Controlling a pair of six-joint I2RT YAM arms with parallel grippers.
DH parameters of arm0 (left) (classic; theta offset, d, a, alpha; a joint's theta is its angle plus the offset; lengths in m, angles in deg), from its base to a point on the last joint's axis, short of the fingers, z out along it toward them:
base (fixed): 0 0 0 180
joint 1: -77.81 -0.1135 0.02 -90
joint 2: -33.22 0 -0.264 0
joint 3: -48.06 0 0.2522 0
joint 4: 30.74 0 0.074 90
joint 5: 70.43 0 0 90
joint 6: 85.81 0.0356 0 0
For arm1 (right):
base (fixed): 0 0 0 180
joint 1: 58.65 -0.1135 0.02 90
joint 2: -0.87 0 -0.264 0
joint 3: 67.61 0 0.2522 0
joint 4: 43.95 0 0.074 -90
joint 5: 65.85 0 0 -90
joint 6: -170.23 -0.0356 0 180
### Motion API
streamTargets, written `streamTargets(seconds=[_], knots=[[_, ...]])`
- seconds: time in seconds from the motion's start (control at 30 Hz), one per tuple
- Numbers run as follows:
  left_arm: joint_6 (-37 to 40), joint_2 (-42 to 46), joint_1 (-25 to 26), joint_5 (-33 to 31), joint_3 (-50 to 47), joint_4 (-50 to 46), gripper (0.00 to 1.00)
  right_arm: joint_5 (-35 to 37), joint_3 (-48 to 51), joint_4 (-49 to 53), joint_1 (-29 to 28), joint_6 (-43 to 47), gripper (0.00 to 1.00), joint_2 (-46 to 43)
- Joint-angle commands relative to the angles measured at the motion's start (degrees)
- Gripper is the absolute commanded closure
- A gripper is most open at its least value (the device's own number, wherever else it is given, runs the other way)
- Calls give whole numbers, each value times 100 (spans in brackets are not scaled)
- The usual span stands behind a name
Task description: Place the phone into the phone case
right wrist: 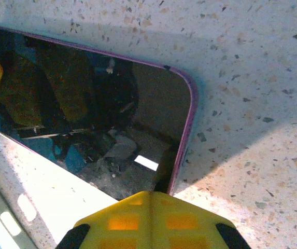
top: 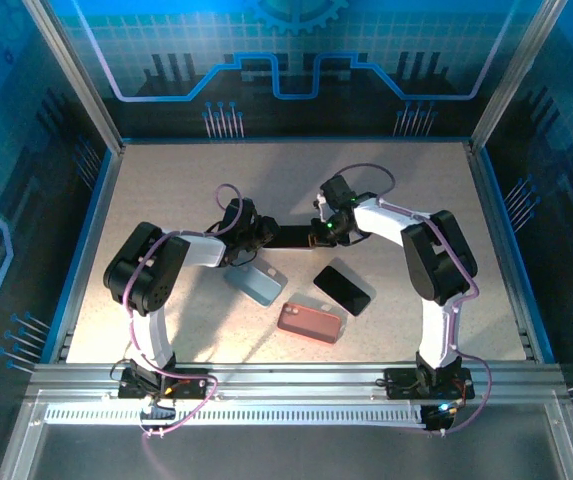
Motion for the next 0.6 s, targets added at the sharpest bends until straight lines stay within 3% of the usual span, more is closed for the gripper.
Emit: streamTargets(seconds=[0.0,0.57], knots=[[157,-98,-31,-99,-117,-282,74,247,186,466,-452,1,100,554],[28,-192,-31,-83,-253,-127,74,178,853,495,-753,-311,100,1274]])
